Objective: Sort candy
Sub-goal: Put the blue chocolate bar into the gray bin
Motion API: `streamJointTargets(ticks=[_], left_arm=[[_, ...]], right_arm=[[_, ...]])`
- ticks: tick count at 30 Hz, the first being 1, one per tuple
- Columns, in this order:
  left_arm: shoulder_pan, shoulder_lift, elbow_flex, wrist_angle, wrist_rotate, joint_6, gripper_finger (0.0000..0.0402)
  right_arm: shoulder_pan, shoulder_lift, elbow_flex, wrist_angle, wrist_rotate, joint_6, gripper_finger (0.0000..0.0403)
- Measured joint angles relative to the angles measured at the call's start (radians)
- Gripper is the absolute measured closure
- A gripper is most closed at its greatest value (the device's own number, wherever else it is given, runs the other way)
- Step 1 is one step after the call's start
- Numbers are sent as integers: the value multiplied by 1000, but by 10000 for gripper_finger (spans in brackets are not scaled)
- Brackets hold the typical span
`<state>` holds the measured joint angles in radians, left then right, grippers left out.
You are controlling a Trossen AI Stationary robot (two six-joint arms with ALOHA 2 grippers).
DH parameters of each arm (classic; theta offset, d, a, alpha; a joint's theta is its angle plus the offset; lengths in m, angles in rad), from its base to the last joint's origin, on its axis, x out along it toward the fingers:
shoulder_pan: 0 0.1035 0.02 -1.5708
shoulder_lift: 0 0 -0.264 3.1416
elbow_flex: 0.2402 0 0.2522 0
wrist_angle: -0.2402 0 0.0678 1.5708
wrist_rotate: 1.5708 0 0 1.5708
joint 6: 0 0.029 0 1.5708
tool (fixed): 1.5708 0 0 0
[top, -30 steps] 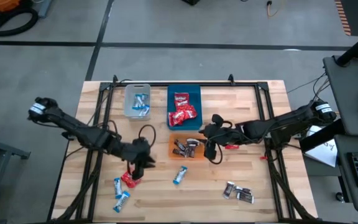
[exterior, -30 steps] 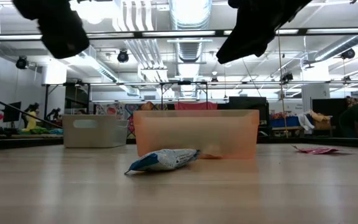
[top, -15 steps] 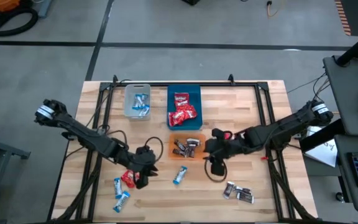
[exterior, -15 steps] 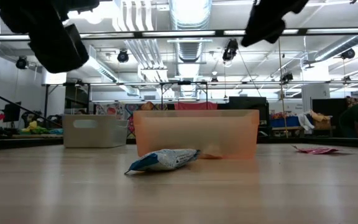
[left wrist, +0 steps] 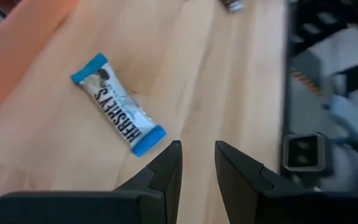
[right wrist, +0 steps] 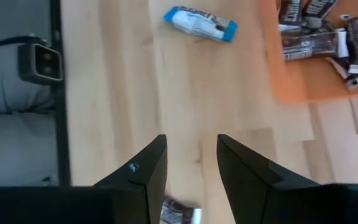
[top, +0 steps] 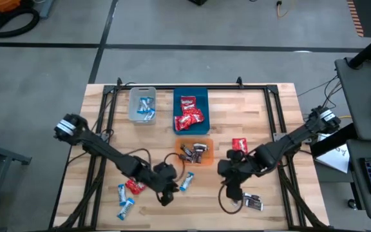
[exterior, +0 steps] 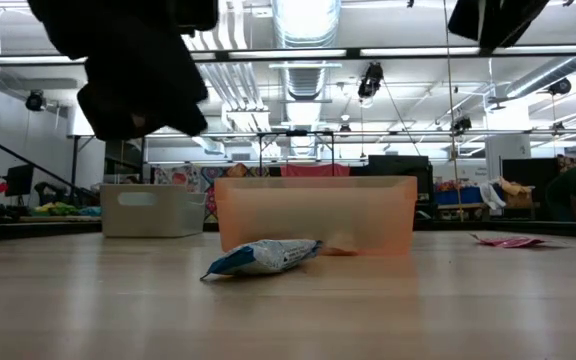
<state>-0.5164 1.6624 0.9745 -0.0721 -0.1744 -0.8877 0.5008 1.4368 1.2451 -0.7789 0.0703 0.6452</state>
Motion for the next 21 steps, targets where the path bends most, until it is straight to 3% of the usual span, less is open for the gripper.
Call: streamJointTargets(ticks=[10,15,21], left_arm=[[-6,207,271,-291,-95,-47,312],[-7,277,346,-353,-204,-47,273],[-1,352,373,-365,-240,-58,214]], right_arm=[[72,-1,21,-1,1,48,237],[104,-2,9,0,9,69,226],[125,-2,-3,0,14,96,225]])
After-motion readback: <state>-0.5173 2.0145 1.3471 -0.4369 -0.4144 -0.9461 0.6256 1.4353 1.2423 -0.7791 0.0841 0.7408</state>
